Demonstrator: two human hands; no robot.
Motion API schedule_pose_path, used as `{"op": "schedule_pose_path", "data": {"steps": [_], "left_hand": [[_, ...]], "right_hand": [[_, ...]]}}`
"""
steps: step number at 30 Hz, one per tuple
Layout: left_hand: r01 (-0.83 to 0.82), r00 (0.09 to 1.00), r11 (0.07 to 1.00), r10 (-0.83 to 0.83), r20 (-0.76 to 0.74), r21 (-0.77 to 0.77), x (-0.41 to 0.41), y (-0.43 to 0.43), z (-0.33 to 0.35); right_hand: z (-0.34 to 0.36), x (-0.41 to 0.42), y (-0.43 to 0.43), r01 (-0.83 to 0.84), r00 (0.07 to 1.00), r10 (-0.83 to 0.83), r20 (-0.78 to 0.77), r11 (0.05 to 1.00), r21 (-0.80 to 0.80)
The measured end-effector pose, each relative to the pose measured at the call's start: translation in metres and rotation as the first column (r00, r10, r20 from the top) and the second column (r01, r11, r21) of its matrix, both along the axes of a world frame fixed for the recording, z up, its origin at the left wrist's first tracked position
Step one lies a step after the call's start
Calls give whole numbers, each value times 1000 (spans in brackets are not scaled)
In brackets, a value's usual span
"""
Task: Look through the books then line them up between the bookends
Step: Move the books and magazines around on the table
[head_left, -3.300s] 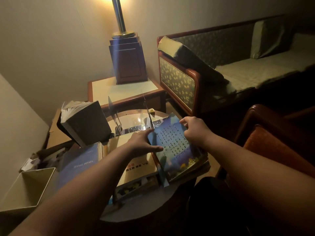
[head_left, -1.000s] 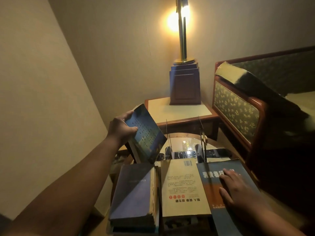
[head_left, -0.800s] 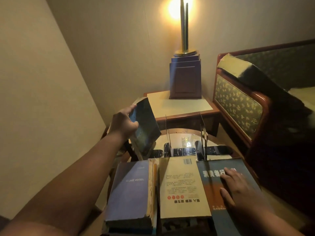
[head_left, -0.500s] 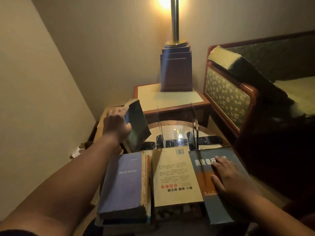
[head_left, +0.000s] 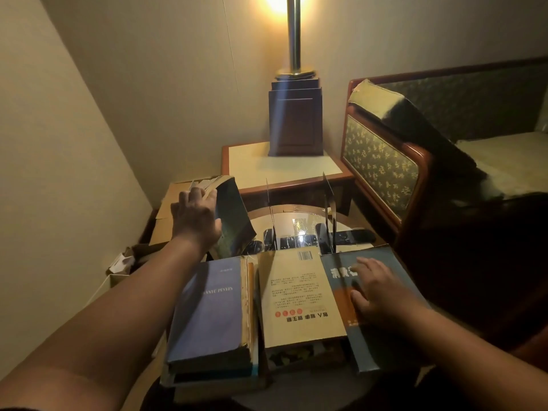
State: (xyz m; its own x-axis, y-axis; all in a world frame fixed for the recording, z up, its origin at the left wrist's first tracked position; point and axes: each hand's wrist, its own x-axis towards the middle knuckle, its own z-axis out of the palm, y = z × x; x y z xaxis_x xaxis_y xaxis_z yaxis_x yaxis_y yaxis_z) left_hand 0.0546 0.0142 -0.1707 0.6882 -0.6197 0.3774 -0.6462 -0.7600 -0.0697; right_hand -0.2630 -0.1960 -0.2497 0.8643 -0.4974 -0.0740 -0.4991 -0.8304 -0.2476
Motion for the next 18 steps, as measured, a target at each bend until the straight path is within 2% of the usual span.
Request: {"op": "schedule_pose_path", "data": {"steps": [2, 4, 6, 8, 11, 14, 18], "left_hand": [[24, 1000, 1000, -25, -14, -16, 3, 0, 1], [42, 999, 998, -43, -26, -38, 6, -1, 2], [48, 998, 997, -50, -31, -55, 11, -3, 4], [54, 997, 996, -57, -49, -65, 17, -6, 7], [47, 992, 996, -55, -111, -76, 26, -9, 11], [37, 994, 996, -44, -95, -76, 29, -9, 8], [59, 970, 986, -93, -224, -157, 37, -15, 4]], "right_hand": [[10, 21, 14, -104, 985, 104, 140, 995, -3], [22, 52, 36, -209, 944, 186, 273, 976, 59], [35, 91, 64, -275, 912, 184, 368, 937, 214], [43, 136, 86, -283, 903, 79, 423, 849, 447], [41, 203, 99, -234, 912, -115, 395, 644, 728], [36, 256, 93, -142, 899, -325, 293, 417, 898], [23, 305, 84, -61, 913, -366, 178, 309, 949]]}}
